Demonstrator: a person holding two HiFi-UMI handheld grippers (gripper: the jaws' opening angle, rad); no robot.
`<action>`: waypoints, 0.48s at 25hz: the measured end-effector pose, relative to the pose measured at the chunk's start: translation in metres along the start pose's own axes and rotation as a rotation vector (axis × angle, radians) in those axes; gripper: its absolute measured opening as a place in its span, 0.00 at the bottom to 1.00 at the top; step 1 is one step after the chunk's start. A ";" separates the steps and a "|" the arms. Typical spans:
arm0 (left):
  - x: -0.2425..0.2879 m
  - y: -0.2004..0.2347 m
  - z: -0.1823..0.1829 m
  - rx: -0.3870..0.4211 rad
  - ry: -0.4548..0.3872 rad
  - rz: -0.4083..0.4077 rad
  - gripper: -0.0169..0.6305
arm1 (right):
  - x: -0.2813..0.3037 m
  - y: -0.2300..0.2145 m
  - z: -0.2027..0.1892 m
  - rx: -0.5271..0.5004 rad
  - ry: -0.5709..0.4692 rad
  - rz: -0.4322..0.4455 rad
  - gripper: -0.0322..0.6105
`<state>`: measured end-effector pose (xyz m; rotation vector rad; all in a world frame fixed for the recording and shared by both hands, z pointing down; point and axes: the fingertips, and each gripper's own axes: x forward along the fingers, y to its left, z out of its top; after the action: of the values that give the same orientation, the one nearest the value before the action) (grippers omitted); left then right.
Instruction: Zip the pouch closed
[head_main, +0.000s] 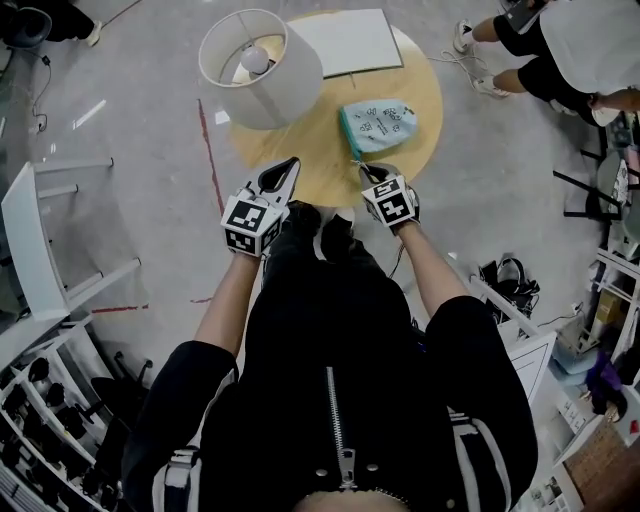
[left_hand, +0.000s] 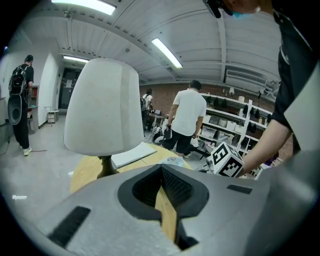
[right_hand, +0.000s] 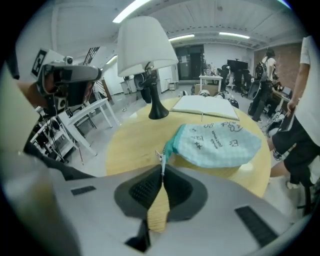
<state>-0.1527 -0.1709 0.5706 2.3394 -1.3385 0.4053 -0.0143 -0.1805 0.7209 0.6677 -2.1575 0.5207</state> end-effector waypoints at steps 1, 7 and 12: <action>0.002 -0.001 0.002 0.006 -0.004 -0.005 0.04 | -0.004 -0.002 0.005 -0.002 -0.016 -0.003 0.07; 0.013 -0.007 0.013 0.037 -0.029 -0.040 0.04 | -0.033 -0.015 0.035 -0.007 -0.097 -0.025 0.07; 0.024 -0.013 0.027 0.061 -0.060 -0.063 0.04 | -0.061 -0.024 0.059 -0.005 -0.123 -0.013 0.07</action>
<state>-0.1286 -0.1959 0.5548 2.4554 -1.2922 0.3640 -0.0002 -0.2147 0.6413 0.7273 -2.2664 0.4784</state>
